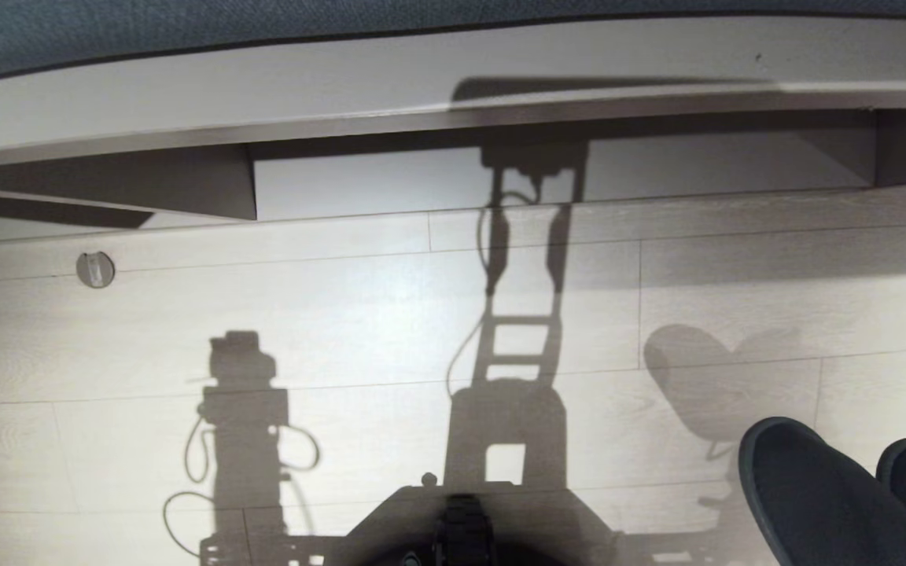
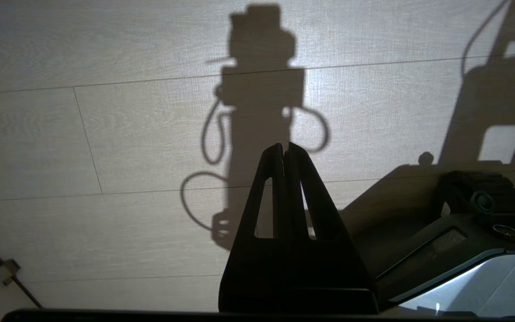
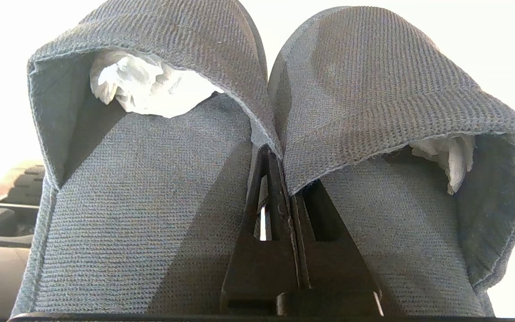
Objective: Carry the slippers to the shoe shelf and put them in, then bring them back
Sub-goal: Place the slippers on the floor
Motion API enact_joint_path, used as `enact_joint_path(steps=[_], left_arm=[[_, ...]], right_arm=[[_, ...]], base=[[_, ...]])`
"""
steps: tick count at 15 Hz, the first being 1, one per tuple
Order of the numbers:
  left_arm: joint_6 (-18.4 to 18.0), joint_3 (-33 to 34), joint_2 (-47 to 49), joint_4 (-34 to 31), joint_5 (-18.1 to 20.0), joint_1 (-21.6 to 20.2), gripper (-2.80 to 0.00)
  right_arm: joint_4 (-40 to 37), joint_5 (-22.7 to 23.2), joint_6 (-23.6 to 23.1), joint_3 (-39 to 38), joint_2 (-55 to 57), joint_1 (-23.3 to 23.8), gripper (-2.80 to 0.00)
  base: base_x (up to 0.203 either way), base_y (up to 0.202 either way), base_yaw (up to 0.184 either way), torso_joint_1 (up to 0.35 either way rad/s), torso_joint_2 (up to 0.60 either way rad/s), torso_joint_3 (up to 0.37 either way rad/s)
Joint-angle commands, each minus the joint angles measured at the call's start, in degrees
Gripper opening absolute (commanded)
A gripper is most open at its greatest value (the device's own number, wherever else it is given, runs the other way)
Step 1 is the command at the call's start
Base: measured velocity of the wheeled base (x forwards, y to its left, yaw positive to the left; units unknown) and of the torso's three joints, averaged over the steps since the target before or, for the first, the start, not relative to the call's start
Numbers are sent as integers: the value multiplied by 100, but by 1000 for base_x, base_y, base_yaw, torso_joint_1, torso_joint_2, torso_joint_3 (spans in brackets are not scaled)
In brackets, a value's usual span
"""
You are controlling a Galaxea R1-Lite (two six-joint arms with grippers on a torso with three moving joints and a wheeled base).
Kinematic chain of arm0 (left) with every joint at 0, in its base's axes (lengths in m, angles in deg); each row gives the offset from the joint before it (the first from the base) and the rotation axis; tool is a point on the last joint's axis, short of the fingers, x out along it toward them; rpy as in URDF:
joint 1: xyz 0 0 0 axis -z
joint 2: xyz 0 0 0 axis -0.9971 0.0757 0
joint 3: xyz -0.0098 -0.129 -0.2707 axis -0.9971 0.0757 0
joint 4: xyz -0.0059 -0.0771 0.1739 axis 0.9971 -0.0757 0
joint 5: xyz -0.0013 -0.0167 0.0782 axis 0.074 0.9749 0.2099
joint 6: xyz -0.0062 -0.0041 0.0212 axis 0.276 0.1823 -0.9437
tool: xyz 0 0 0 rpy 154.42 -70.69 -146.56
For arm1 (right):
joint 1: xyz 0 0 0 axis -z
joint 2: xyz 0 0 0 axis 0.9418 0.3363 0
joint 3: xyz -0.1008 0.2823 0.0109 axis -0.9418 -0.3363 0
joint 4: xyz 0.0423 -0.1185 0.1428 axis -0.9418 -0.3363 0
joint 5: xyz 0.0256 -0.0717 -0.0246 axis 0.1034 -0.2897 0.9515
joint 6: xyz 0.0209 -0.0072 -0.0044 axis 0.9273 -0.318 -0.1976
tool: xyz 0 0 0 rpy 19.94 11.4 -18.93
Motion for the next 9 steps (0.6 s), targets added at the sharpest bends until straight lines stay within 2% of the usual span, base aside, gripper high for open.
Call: enact_joint_path(steps=[1, 9], left_arm=[[9, 0, 0, -1, -1, 0, -280], [9, 0, 0, 6, -1, 0, -280]], right_arm=[[2, 2, -4, 0, 16, -8, -280], [2, 2, -4, 0, 16, -1, -280]], base=[[0, 0, 0, 0, 7, 201], [0, 0, 0, 2, 2, 198]])
